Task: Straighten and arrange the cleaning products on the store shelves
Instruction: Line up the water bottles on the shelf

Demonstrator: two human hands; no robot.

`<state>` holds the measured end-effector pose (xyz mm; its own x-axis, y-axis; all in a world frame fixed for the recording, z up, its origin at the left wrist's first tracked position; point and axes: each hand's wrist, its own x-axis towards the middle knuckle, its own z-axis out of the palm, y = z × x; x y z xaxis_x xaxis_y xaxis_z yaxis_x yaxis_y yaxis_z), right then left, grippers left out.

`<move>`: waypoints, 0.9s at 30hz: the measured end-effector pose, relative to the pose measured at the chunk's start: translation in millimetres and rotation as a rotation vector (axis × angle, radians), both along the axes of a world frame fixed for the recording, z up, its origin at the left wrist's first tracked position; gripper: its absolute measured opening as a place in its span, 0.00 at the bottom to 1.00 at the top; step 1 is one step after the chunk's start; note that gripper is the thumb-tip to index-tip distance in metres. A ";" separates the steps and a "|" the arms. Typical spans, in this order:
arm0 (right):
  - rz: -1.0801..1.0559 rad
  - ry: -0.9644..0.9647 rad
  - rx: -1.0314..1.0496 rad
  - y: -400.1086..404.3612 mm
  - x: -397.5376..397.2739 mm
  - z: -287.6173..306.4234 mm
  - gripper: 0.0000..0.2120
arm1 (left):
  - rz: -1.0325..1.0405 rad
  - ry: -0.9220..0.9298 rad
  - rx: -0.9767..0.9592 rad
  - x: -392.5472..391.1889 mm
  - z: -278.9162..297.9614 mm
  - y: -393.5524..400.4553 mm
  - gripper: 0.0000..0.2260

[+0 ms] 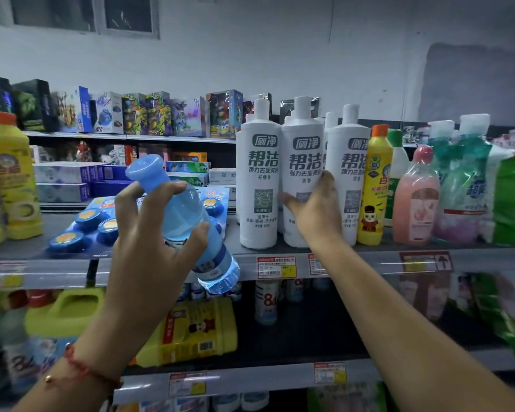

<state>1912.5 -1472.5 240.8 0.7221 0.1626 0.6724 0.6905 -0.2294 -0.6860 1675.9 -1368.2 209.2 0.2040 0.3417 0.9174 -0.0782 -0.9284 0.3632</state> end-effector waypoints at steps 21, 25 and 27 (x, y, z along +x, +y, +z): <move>0.823 0.223 -0.321 -59.1 -100.4 -95.5 0.21 | -0.325 -0.089 -0.517 9.8 -43.3 -9.2 0.21; 0.961 0.447 -0.330 -75.9 -108.7 -129.1 0.19 | -0.344 -0.084 -0.694 13.8 -84.8 -37.1 0.23; 1.042 0.622 -0.296 -84.8 -105.2 -144.2 0.17 | -0.297 -0.103 -0.803 9.7 -110.8 -47.1 0.31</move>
